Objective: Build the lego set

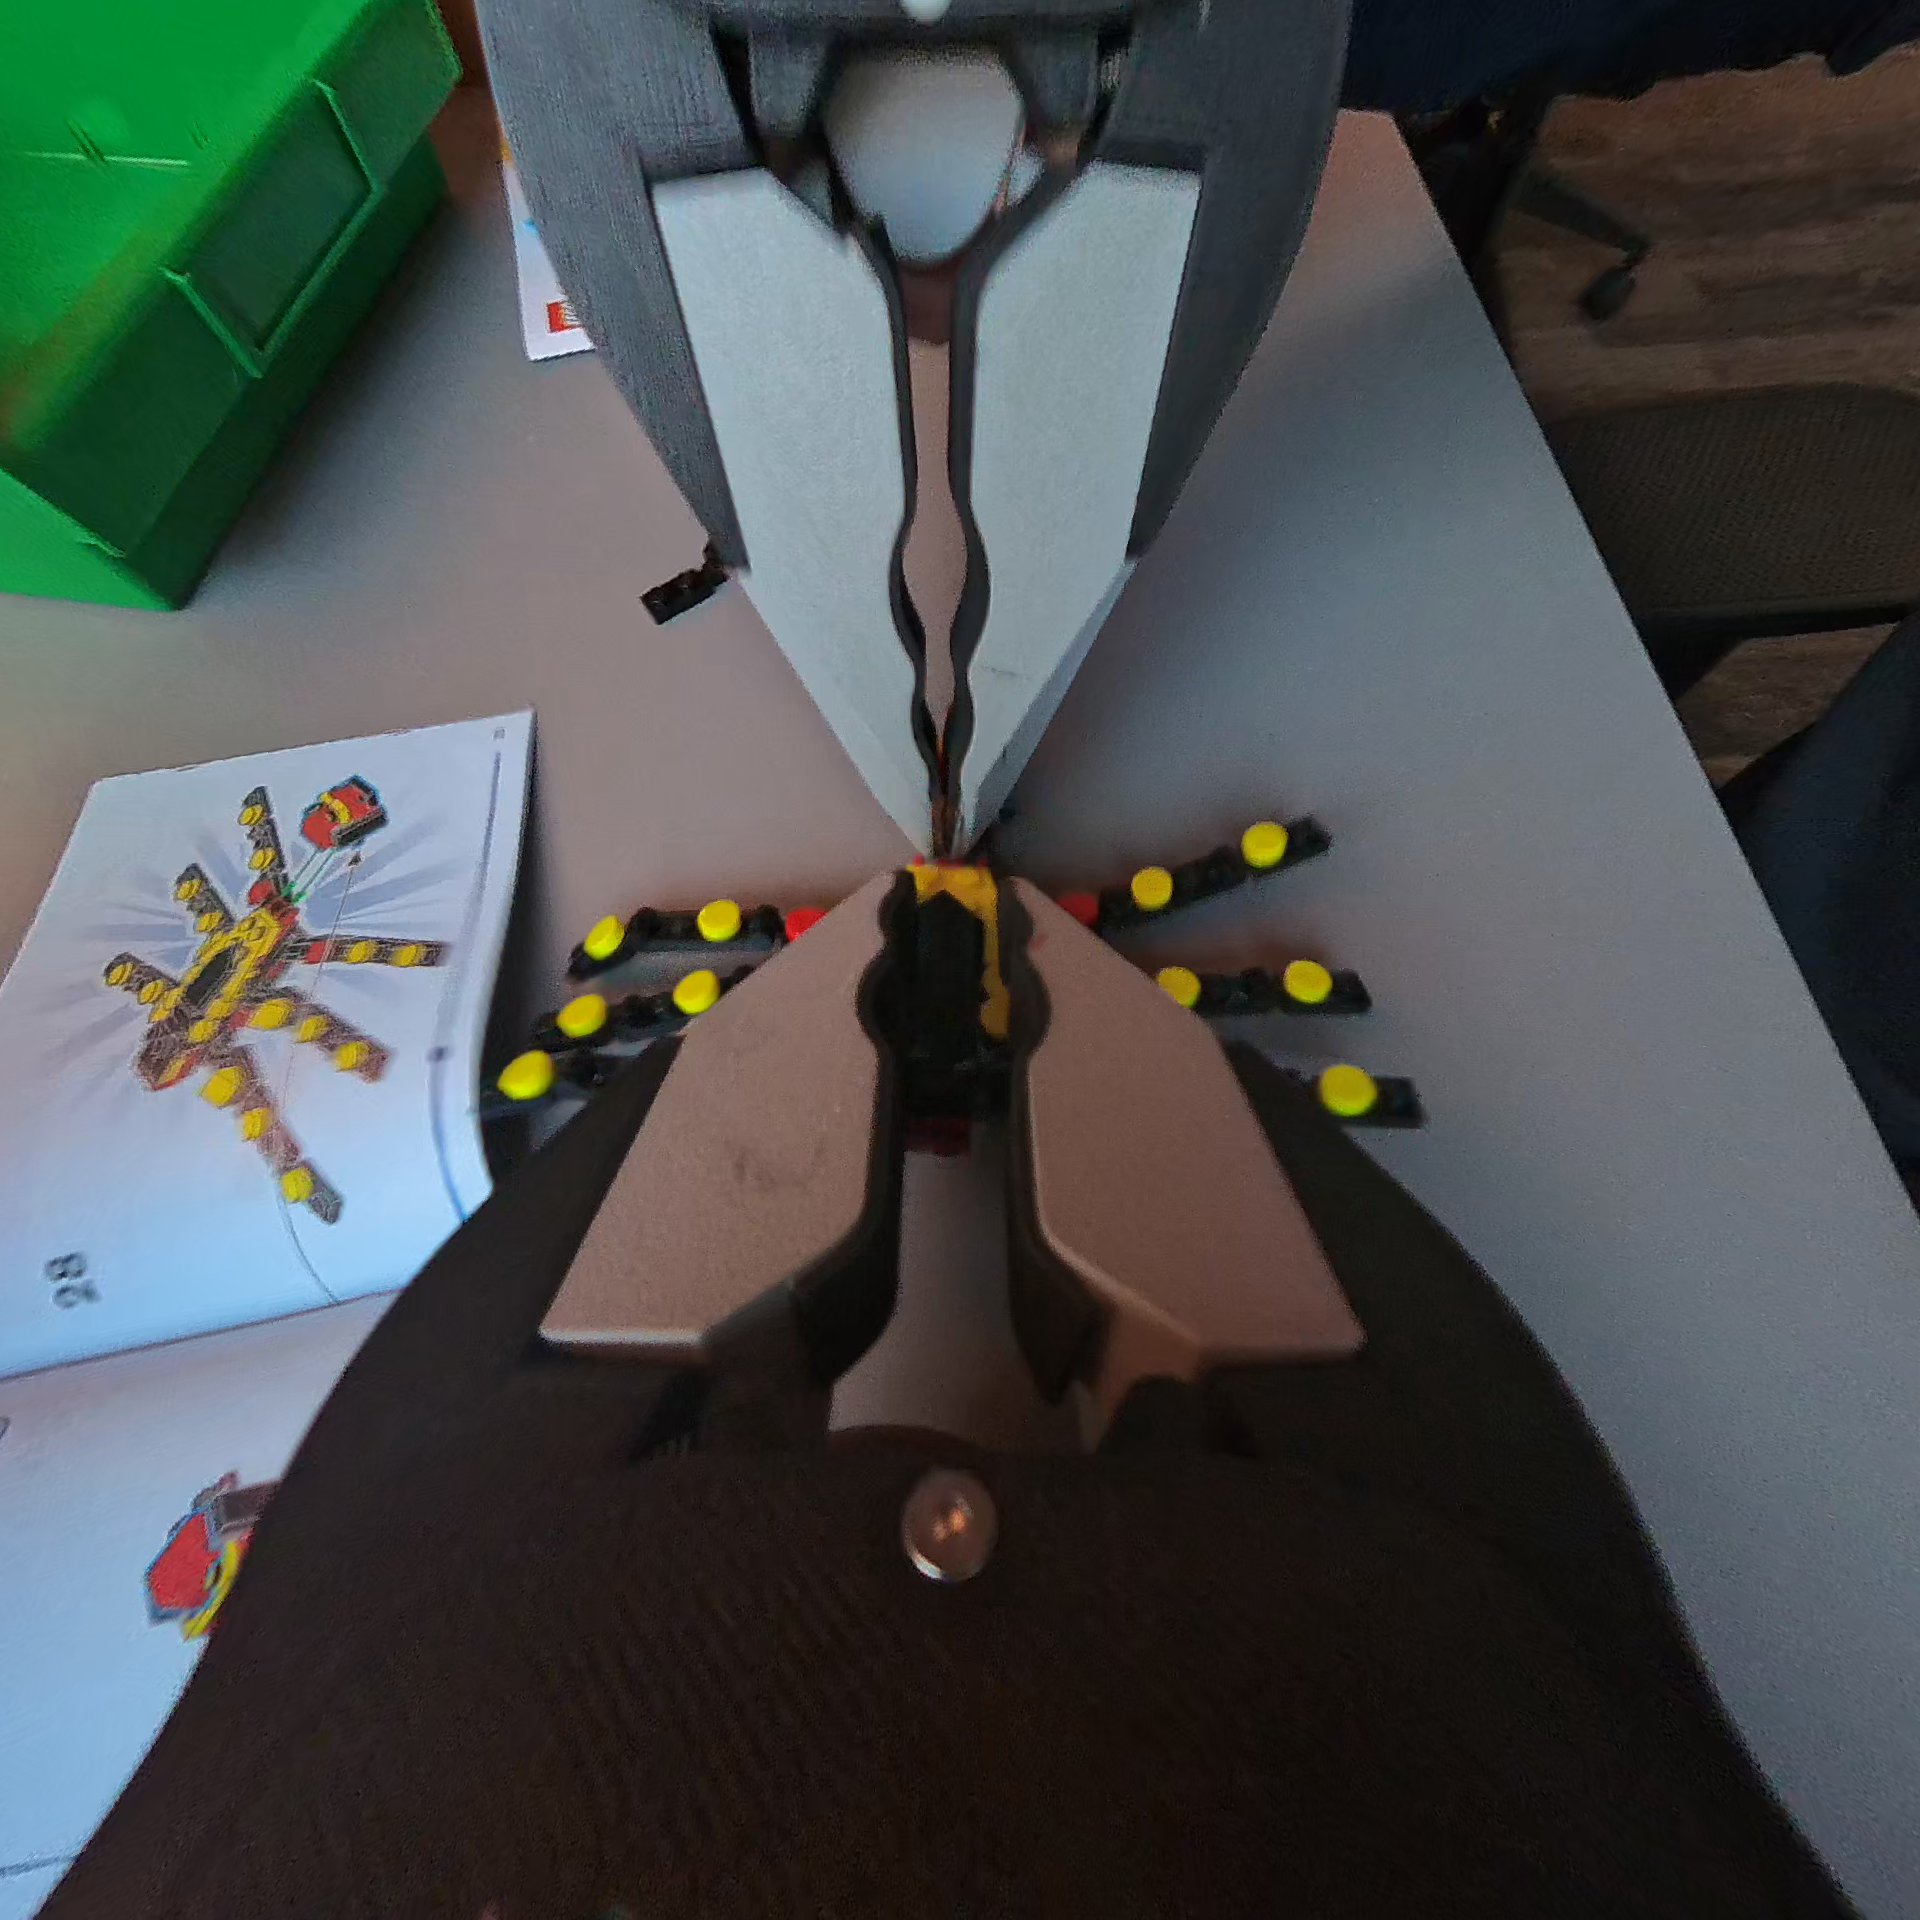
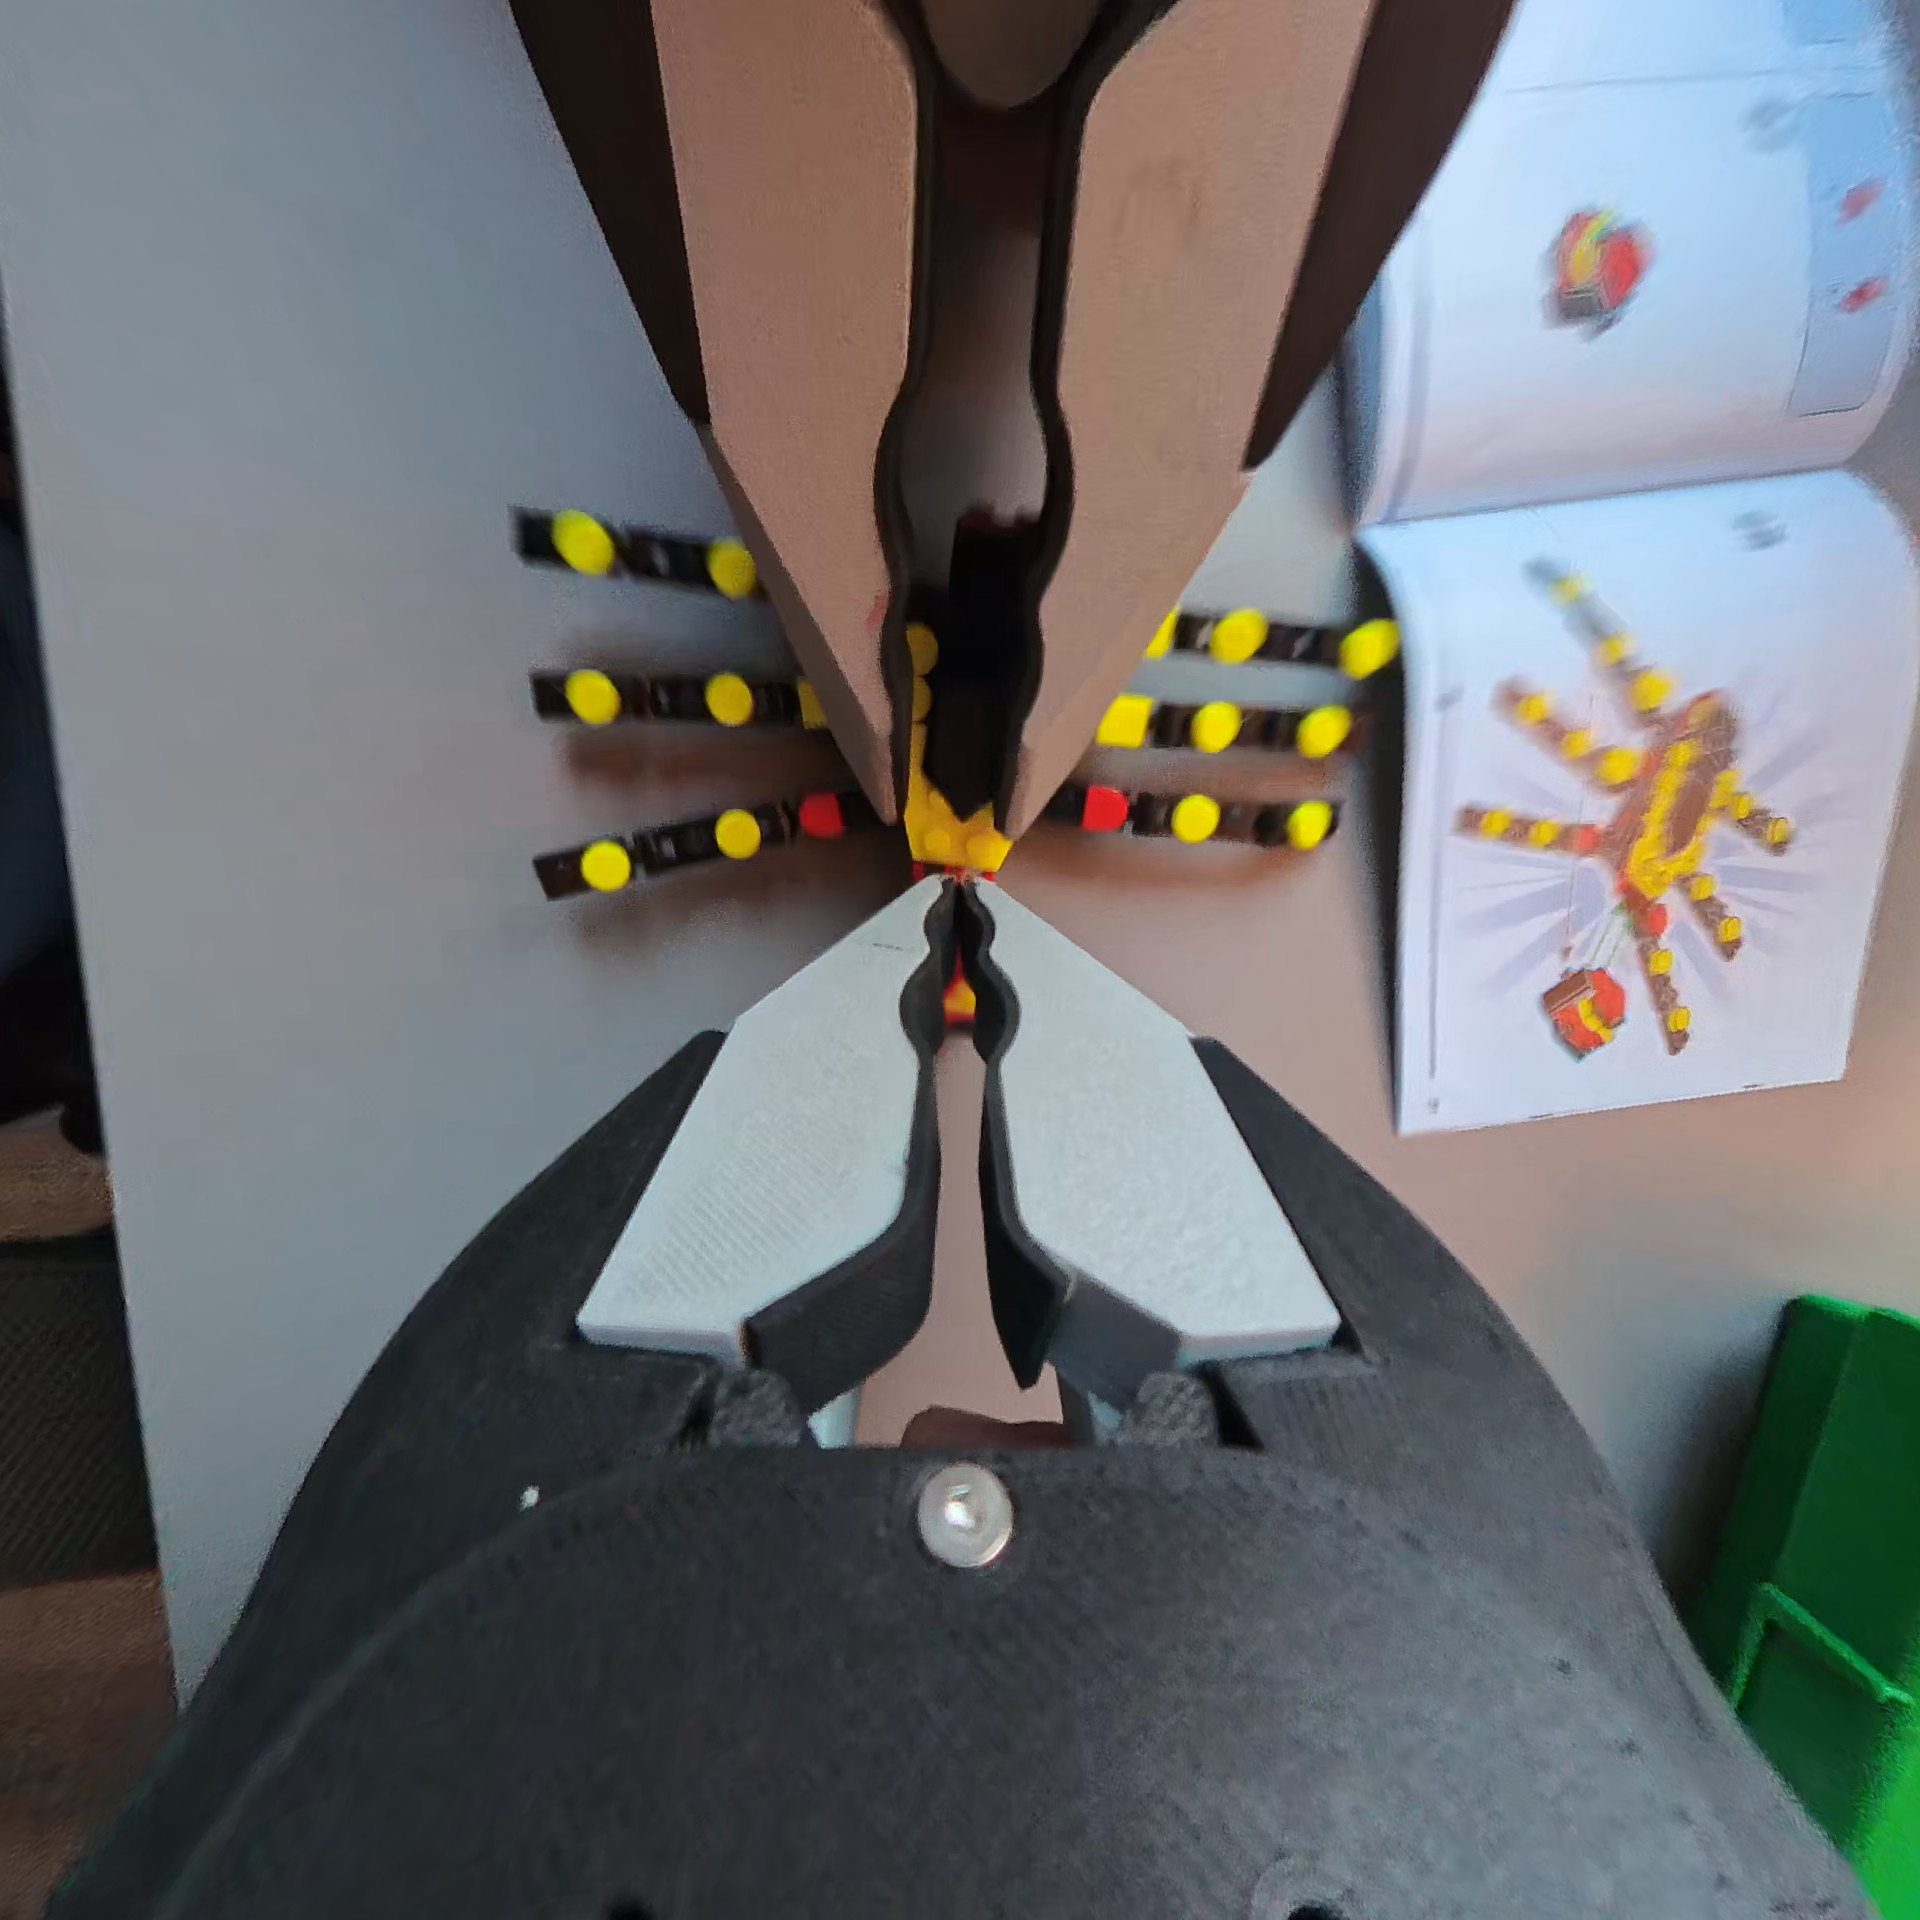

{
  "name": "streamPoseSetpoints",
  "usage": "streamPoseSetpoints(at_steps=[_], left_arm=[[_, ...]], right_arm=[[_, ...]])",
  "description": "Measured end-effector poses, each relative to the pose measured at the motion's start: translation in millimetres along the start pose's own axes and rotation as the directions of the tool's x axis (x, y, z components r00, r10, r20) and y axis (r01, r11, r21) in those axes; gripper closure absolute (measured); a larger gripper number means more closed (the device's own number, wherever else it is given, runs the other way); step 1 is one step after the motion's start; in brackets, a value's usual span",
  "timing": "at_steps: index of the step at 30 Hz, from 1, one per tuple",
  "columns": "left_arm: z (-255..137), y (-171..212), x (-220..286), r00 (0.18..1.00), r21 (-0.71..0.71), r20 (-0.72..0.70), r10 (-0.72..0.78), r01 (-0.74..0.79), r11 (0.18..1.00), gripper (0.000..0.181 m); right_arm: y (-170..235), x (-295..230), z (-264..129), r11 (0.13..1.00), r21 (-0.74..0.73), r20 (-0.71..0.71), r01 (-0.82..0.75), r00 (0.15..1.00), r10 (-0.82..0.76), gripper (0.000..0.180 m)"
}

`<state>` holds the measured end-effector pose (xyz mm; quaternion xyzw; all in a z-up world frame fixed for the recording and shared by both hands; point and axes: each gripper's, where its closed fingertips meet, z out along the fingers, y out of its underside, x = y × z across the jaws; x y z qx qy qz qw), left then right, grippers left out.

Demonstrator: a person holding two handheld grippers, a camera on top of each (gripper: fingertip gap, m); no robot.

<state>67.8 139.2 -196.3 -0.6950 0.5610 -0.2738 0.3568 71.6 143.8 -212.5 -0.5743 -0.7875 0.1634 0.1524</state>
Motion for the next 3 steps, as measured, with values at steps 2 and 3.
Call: streamPoseSetpoints(at_steps=[2, 3], left_arm=[[2.7, 0.4, 2.6, 0.999, -0.022, 0.004, 0.036, -0.036, 0.999, 0.181], [2.5, 1.0, -0.6, 0.998, -0.037, 0.033, 0.057, -0.056, 0.998, 0.181]], right_arm=[[-4.6, -3.5, 7.0, 0.999, 0.022, -0.013, 0.028, 1.000, -0.028, 0.180], [-4.7, 0.3, 5.7, 0.999, 0.018, -0.053, 0.044, 0.998, -0.043, 0.180]])
